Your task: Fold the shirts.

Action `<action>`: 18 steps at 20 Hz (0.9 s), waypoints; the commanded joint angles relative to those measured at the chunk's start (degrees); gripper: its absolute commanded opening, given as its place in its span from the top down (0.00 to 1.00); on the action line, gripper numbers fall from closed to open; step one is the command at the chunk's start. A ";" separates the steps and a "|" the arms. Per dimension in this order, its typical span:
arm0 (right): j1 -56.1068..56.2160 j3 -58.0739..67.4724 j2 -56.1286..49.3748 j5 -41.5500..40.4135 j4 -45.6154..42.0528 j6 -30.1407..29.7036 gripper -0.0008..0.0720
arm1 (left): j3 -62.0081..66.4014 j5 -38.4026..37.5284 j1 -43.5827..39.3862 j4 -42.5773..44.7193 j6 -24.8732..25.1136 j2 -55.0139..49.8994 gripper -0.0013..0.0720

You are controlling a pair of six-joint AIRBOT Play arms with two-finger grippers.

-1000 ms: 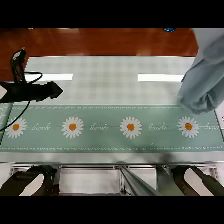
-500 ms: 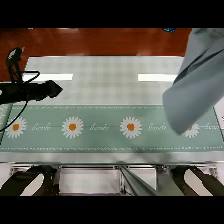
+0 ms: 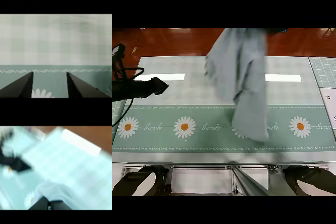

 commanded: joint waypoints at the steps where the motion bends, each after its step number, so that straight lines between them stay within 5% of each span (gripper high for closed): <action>1: 9.73 0.07 -11.32 2.01 -3.80 1.57 0.96 | 0.57 -0.13 3.37 -0.81 0.94 0.37 0.29; 8: 13.75 0.09 -32.54 -5.60 10.01 4.39 0.96 | 0.55 -1.73 3.56 -0.76 2.60 0.35 0.29; 9: 13.46 0.09 -33.86 -6.73 11.34 5.25 0.85 | 0.55 -1.73 3.56 -0.76 2.60 0.35 0.29; 10: 12.57 0.09 -34.03 -7.15 11.26 6.99 0.53 | 0.55 -1.75 3.56 -0.79 2.60 0.35 0.29; 11: 10.71 0.09 -33.38 -6.54 11.37 7.37 0.43 | 0.55 -1.86 3.56 -0.79 2.60 0.35 0.29; 12: 8.20 0.09 -32.04 -4.70 11.19 7.26 0.43 | 0.55 -2.10 3.56 -0.79 2.60 0.35 0.29; 14: 1.09 0.09 -27.63 0.68 8.68 7.13 0.43 | 0.24 -2.34 3.56 -0.26 2.69 0.35 0.29; 18: -15.04 -2.08 -15.61 12.85 -10.88 9.07 0.43 | -1.22 -11.54 3.56 0.66 3.48 -0.92 0.29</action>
